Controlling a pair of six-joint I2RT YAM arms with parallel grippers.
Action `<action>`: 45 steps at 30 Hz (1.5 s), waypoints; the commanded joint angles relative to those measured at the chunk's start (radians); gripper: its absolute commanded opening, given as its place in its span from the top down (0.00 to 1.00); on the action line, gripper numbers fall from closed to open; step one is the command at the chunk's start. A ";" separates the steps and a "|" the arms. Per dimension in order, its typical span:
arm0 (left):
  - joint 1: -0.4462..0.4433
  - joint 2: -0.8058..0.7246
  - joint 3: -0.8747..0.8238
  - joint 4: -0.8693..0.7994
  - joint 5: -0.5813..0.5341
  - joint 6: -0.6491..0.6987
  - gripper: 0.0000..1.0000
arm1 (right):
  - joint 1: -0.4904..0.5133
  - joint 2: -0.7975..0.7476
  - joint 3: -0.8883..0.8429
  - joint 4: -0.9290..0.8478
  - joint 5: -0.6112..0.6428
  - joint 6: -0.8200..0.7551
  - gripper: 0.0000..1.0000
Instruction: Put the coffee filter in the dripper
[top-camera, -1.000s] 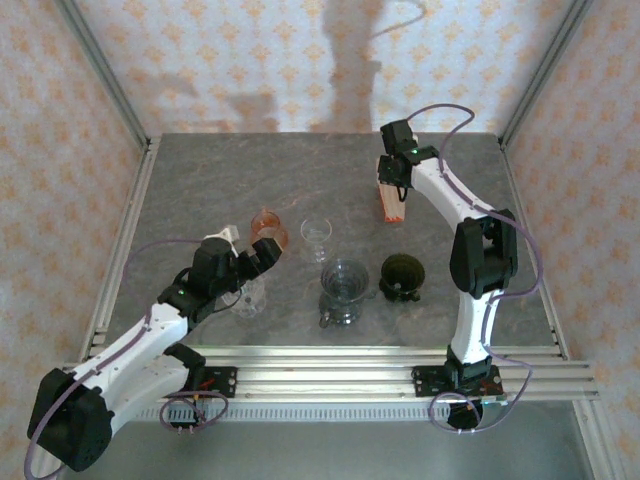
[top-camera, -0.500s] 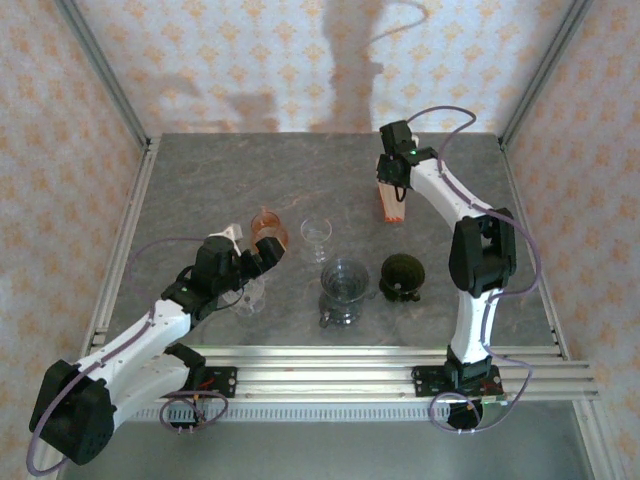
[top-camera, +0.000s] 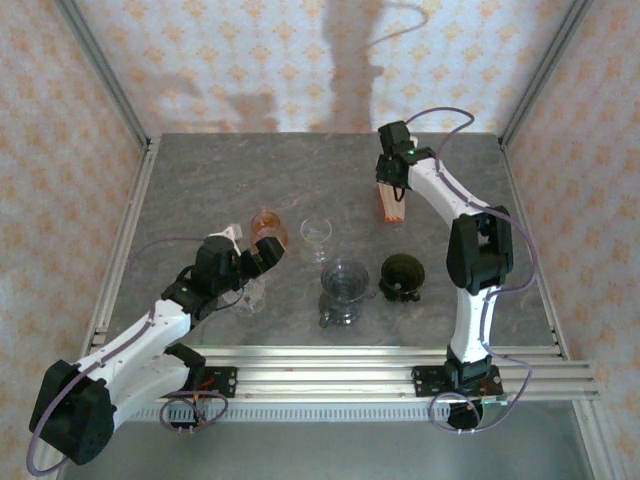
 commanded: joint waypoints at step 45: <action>-0.003 -0.076 0.206 -0.130 0.050 0.038 0.00 | 0.006 -0.434 -0.128 -0.025 0.054 -0.034 1.00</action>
